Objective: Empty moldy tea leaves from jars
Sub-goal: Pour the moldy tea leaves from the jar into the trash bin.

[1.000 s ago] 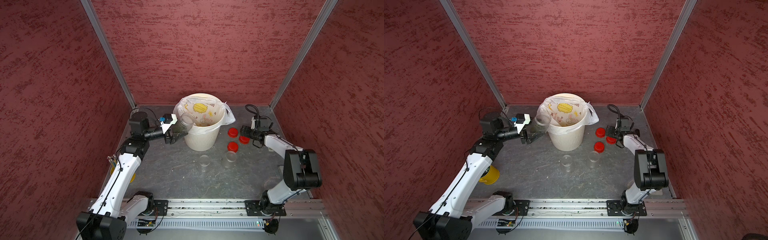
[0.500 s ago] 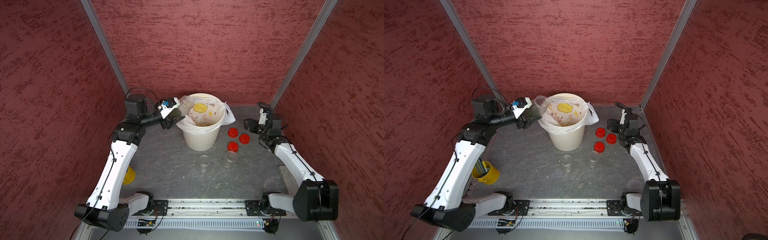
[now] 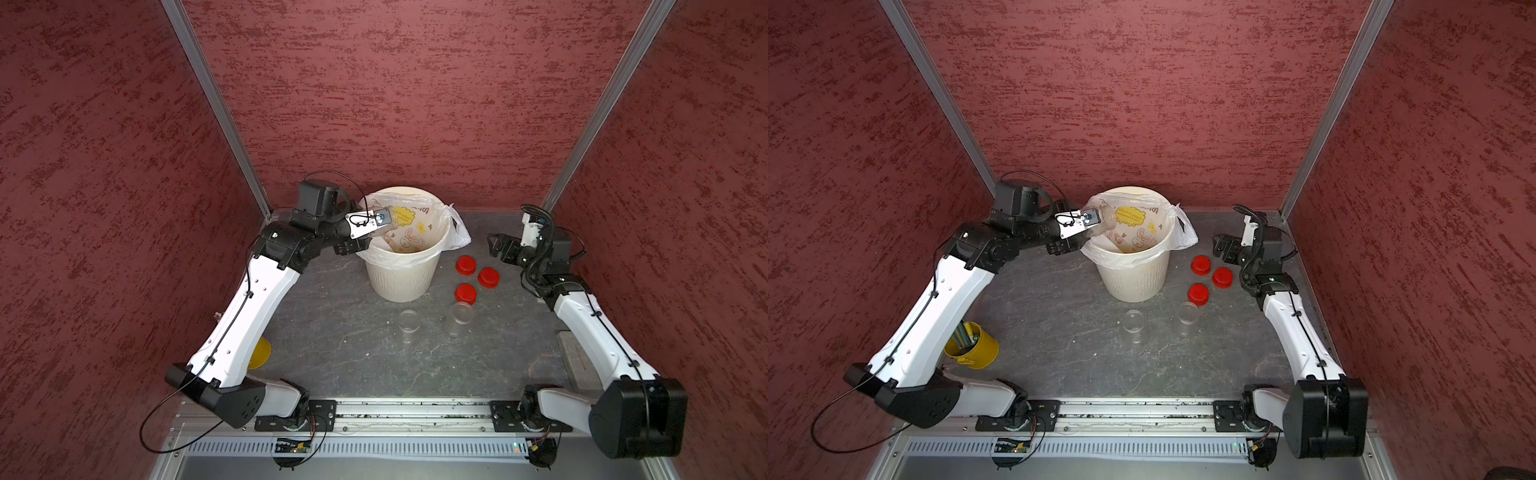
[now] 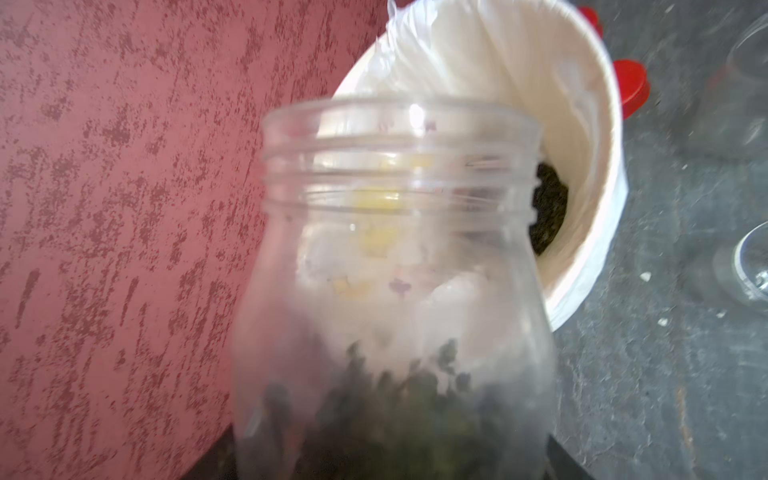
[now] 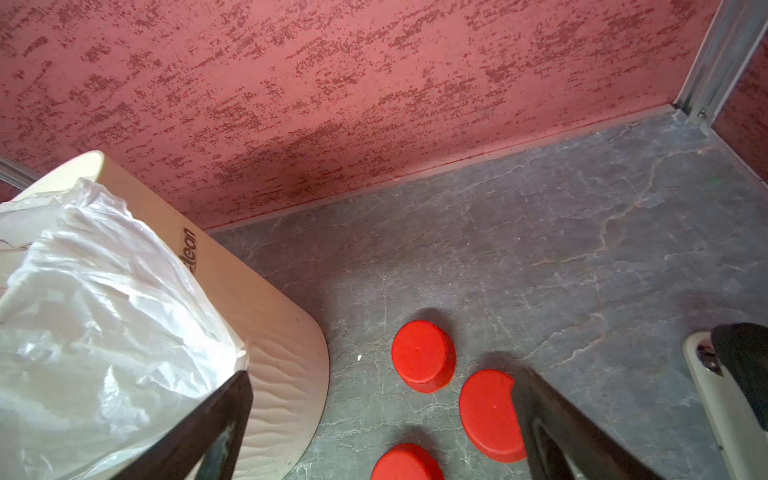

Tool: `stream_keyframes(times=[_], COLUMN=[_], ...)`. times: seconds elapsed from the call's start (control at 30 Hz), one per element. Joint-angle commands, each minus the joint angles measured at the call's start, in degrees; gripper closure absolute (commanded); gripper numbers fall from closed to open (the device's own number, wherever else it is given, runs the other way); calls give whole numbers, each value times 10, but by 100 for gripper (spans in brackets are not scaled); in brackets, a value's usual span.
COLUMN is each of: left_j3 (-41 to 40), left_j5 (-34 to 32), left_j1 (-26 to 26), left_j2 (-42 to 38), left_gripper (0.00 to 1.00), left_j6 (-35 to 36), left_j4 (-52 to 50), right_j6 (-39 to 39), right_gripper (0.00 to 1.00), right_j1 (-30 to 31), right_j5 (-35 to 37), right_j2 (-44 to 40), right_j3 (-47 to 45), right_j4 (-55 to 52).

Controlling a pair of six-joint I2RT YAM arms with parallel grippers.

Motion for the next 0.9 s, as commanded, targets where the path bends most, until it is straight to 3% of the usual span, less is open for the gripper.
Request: stream_keyframes(times=[0.0, 0.23, 0.87], left_j3=[29, 65, 22], left_j5=[-111, -278, -364], left_j1=[-17, -77, -128], left_j2=[17, 57, 55], left_gripper=[36, 36, 36], left_j6=[60, 152, 281], left_j4=[-19, -5, 76], right_j6=[0, -2, 2], right_gripper=[1, 1, 1], right_j1=[-1, 0, 0], right_j5=[-12, -28, -55], right_j2=[-11, -11, -22], right_j3=[21, 26, 27], right_j4=[6, 6, 10])
